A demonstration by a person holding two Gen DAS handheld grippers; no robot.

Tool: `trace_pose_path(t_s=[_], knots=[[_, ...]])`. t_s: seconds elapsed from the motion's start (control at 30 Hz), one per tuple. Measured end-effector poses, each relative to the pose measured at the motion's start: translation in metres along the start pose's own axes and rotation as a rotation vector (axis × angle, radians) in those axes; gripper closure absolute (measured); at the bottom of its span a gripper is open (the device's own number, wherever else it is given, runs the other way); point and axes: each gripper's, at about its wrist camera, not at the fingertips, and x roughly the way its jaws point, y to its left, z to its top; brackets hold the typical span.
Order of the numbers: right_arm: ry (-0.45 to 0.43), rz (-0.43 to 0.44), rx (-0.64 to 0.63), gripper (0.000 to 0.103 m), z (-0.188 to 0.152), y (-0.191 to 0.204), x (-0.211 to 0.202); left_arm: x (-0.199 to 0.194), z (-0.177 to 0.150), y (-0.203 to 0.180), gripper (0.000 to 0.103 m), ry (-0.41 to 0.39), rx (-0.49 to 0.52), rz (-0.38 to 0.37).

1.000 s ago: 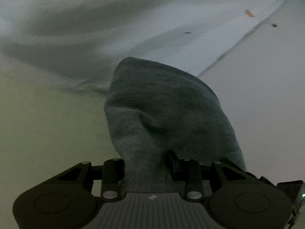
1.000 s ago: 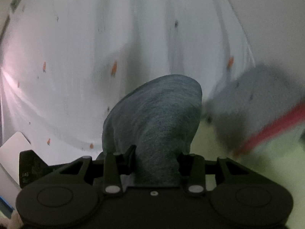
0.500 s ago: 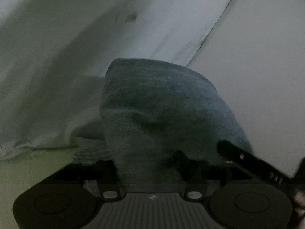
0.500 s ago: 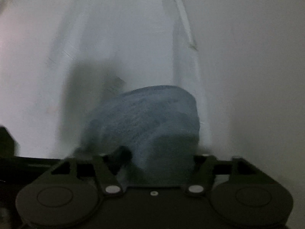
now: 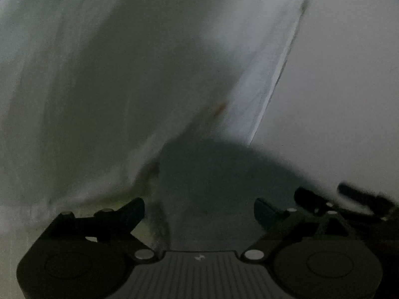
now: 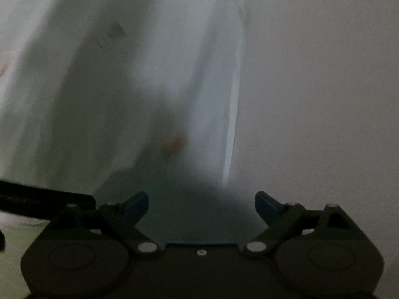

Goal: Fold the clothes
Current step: 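Carry the folded jeans with both grippers onto the clothes stack by the wall, then release the jeans on the stack and withdraw both grippers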

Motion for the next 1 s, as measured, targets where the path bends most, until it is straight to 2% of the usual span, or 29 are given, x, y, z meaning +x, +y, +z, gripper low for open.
trace_pose_path(t_s=[0.07,0.17,0.27,0.37,0.43,0.57,0.67,0.8,1.0], knots=[[-0.003,-0.017,0.019,0.011,-0.014,-0.002,0.002,0.008,-0.011,0.007,0.009,0.028,0.001,0.016],[0.010,-0.030,0.045,0.010,-0.015,-0.003,-0.008,0.003,-0.026,0.014,0.006,0.046,-0.006,0.024],[0.018,-0.056,0.044,0.001,-0.017,0.005,-0.021,-0.009,-0.032,0.015,0.006,0.045,-0.004,0.033],[0.029,-0.058,0.006,0.000,-0.013,0.022,-0.034,-0.034,-0.033,0.019,0.005,0.025,0.020,0.033],[0.032,-0.053,-0.005,0.000,-0.011,0.031,-0.048,-0.056,-0.034,0.021,0.004,-0.001,0.045,0.033],[-0.054,-0.025,0.126,0.000,-0.015,0.043,-0.112,-0.125,-0.042,0.022,0.000,-0.132,0.080,0.059],[-0.061,-0.002,0.166,0.000,-0.018,0.055,-0.149,-0.172,-0.047,0.026,0.000,-0.209,0.078,0.058],[-0.089,-0.045,0.115,0.000,-0.028,0.081,-0.200,-0.220,-0.055,0.032,0.000,-0.222,0.096,0.056],[-0.086,-0.113,0.095,0.000,-0.047,0.127,-0.257,-0.274,-0.079,0.046,0.000,-0.209,0.132,0.057]])
